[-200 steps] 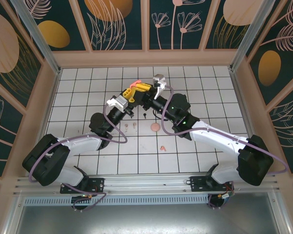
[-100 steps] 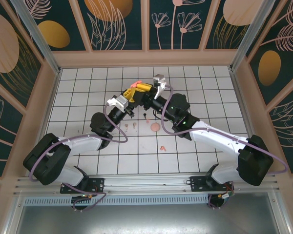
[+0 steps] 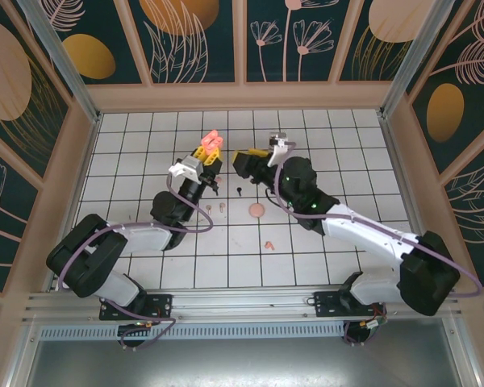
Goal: Insert the wireless bluetooth earbuds into the charging case
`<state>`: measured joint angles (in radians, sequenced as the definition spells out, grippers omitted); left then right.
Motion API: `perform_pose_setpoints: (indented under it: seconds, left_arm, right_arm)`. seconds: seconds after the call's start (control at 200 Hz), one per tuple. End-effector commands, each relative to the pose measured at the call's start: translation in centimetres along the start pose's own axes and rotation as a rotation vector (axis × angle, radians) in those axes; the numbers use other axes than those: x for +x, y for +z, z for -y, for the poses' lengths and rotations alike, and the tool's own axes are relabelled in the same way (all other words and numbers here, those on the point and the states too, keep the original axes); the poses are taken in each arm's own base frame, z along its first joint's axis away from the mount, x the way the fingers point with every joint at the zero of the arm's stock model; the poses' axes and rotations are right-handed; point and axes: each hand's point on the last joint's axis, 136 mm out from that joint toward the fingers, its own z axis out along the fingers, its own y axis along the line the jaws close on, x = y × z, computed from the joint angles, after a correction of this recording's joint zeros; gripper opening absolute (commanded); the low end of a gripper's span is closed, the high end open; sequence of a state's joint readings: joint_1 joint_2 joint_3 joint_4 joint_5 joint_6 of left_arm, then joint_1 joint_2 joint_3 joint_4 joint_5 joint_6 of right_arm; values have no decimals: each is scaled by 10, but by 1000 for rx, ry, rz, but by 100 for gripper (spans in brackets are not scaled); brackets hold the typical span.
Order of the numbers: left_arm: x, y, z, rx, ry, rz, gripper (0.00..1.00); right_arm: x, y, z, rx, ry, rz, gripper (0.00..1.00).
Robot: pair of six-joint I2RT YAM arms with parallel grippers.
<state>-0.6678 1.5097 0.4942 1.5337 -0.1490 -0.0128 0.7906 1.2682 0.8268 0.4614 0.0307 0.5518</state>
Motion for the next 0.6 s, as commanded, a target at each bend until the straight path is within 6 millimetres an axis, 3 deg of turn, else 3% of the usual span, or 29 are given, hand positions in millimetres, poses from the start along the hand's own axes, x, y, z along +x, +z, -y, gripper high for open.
perform_pose_setpoints:
  seconds: [0.0,0.115,0.27,0.42,0.596]
  left_arm:
    - [-23,-3,-18,-110,-28,74,0]
    - [-20,4,-25,-143,-4,36,0]
    - [-23,7,-54,-223,-27,35,0]
    - [-31,7,-83,-295,-33,50,0]
    - [-39,10,-104,-350,-7,51,0]
  right_arm:
    - [8,-12,33,135,80,-22,63]
    - [20,-4,59,224,81,-119,63]
    - [29,21,89,333,56,-247,63]
    - [43,58,108,383,51,-391,62]
    - [75,105,128,414,38,-577,60]
